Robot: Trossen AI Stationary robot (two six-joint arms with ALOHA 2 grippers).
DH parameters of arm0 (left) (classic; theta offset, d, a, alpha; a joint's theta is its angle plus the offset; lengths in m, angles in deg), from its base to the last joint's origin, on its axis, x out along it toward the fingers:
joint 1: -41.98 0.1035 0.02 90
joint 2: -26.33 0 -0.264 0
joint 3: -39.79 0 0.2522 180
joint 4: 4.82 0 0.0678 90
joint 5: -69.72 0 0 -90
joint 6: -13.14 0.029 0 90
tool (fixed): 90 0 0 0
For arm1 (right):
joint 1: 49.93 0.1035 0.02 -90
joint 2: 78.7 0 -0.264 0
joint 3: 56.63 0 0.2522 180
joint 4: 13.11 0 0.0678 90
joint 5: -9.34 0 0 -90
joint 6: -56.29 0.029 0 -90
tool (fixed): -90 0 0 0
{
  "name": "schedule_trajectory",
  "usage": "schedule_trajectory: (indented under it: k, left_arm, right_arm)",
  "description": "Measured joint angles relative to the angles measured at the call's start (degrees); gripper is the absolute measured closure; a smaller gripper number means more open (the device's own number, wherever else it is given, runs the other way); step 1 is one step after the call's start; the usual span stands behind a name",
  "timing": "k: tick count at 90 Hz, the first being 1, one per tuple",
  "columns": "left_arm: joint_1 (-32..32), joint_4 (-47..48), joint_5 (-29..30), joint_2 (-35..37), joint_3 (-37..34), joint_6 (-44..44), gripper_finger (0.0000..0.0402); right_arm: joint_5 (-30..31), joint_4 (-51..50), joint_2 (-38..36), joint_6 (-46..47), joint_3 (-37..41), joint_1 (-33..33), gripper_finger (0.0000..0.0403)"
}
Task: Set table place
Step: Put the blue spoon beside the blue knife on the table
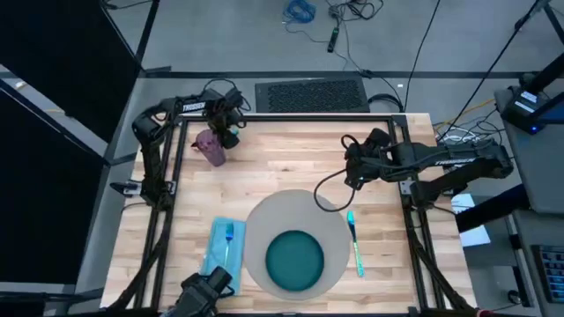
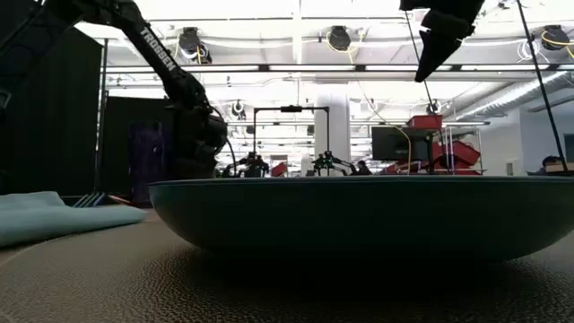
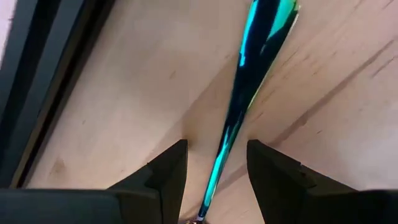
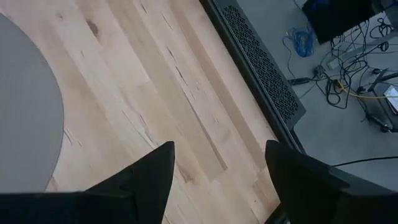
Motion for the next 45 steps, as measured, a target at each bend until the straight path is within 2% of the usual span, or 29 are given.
schedule_trajectory:
  k: [15,35,45]
  left_arm:
    - [-0.1,1.1,-1.4,-0.1,0.0,1.1,0.027]
    - [-0.5,2.0,-2.2,-0.1,-0.1,2.3,0.038]
    - [-0.5,1.6,-2.0,-0.1,-0.1,2.3,0.0395]
  right_arm:
    - [0.0,0.0,0.0,-0.2,0.0,0.0,0.0165]
    - [0.0,0.0,0.0,-0.3,0.0,0.0,0.0165]
    - [0.0,0.0,0.0,-0.3,0.0,0.0,0.0165]
